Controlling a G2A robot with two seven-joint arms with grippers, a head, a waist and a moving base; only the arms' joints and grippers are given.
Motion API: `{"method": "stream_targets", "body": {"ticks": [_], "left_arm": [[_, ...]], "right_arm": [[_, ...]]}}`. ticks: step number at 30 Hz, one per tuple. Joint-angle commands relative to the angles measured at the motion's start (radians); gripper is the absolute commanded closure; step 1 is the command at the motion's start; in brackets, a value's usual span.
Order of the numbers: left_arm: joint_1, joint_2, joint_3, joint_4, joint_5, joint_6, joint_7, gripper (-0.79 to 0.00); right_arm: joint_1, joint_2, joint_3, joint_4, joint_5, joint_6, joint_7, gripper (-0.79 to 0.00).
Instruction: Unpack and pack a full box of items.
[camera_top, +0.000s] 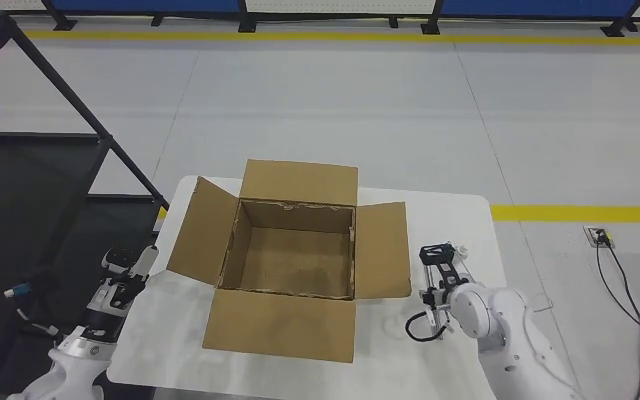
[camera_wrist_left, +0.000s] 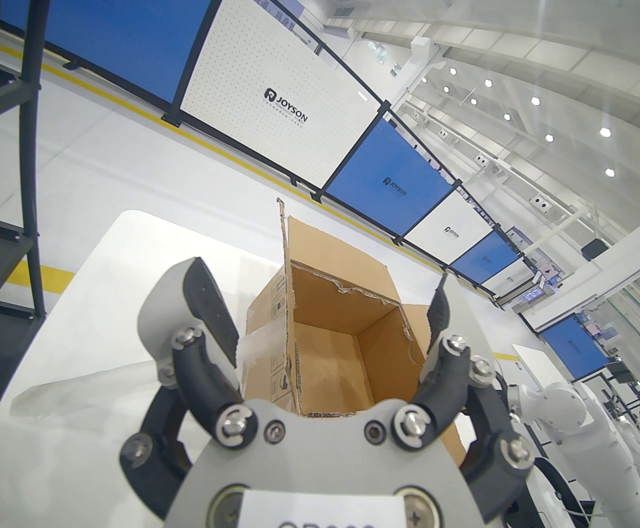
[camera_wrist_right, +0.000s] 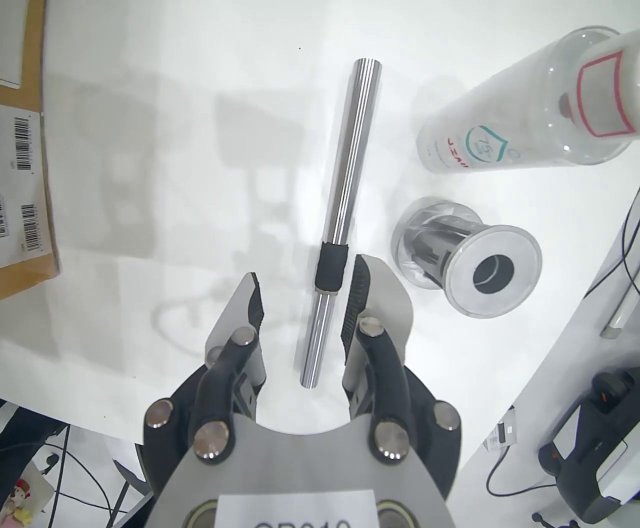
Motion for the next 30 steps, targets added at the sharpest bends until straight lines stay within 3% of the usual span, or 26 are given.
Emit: {"method": "stream_targets", "body": {"ticks": [1,9,21,30], "left_arm": [[0.0,0.0,0.0,0.0,0.0,0.0,0.0,-0.785],[0.0,0.0,0.0,0.0,0.0,0.0,0.0,-0.785],[0.0,0.0,0.0,0.0,0.0,0.0,0.0,-0.785],[0.0,0.0,0.0,0.0,0.0,0.0,0.0,-0.785]], "right_arm": [[0.019,-0.001,-0.005,0.032,-0.001,0.002,0.004,-0.366],[0.076,-0.005,-0.01,0.154,0.03,-0.004,-0.014,-0.329],[0.102,-0.009,-0.042,0.211,0.021,-0.001,-0.036,-0.302],[0.128,-0.014,-0.069,0.253,0.014,0.011,-0.035,-0.219]]}}
